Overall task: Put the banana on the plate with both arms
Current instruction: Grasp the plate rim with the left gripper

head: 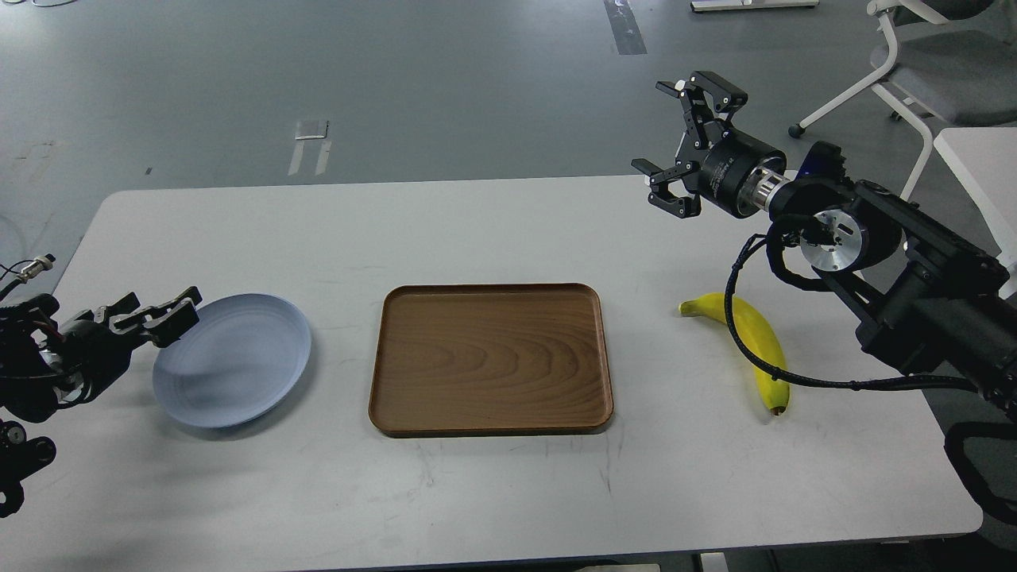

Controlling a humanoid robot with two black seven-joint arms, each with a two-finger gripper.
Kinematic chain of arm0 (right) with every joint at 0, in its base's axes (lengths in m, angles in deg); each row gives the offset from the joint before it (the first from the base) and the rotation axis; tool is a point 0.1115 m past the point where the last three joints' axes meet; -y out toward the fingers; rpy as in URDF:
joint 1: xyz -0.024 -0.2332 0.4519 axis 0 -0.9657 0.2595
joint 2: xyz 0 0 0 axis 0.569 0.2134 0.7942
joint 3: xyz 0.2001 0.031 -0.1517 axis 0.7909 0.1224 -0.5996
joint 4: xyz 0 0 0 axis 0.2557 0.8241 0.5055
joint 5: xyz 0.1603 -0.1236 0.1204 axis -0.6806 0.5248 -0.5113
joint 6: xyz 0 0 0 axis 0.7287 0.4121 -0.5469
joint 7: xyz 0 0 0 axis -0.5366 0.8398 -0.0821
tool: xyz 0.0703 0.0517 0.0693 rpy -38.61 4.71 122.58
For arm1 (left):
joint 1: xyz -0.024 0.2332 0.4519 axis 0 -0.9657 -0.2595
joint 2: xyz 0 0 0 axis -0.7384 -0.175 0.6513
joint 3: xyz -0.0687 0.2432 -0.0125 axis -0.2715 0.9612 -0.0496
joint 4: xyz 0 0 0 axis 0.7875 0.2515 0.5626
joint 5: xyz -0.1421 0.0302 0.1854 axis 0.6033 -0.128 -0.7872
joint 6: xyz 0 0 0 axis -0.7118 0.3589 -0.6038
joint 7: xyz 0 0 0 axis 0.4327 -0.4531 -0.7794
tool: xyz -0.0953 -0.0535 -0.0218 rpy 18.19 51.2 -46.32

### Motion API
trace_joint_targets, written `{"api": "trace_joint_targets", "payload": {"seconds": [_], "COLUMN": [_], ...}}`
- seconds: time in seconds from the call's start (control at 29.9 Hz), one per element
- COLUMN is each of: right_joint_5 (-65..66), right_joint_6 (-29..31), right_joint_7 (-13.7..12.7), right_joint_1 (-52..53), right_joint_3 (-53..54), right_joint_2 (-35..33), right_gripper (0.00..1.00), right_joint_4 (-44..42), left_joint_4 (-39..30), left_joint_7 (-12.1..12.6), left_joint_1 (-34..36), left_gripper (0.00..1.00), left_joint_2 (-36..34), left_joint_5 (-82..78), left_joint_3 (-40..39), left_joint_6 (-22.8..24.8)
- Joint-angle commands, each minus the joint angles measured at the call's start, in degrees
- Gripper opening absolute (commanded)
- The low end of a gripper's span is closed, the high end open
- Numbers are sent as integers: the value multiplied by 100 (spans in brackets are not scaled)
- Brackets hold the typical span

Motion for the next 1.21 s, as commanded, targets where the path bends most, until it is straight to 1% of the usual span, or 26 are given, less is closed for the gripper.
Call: {"api": "trace_joint_targets", "payload": {"seconds": [0.0, 0.2, 0.33, 0.74, 0.84, 0.9, 1.17], "right_joint_5": [0, 0, 0, 0, 0, 0, 0], "right_joint_6": [0, 8, 0, 8, 8, 8, 0], "right_joint_7": [-9, 0, 0, -9, -9, -9, -9], "right_joint_1": [0, 9, 9, -9, -9, 0, 0], "right_joint_3": [2, 2, 11, 81, 73, 73, 73], "right_joint_2": [1, 1, 1, -113, -148, -148, -192], "right_gripper": [100, 100, 100, 100, 100, 100, 100], "right_joint_4": [0, 0, 0, -9, -9, -9, 0], "left_joint_4": [27, 53, 79, 132, 255, 255, 360], "left_joint_7": [-11, -28, -98, -116, -256, -301, -318], "left_joint_1": [-2, -19, -28, -116, -186, -213, -476], "left_gripper": [97, 97, 97, 97, 97, 97, 97], "left_joint_2": [92, 101, 92, 57, 57, 66, 83], "left_joint_5": [3, 3, 29, 47, 55, 73, 152], "left_joint_3": [21, 48, 48, 57, 57, 57, 57], "left_joint_6": [1, 1, 1, -78, -87, -78, -70]}}
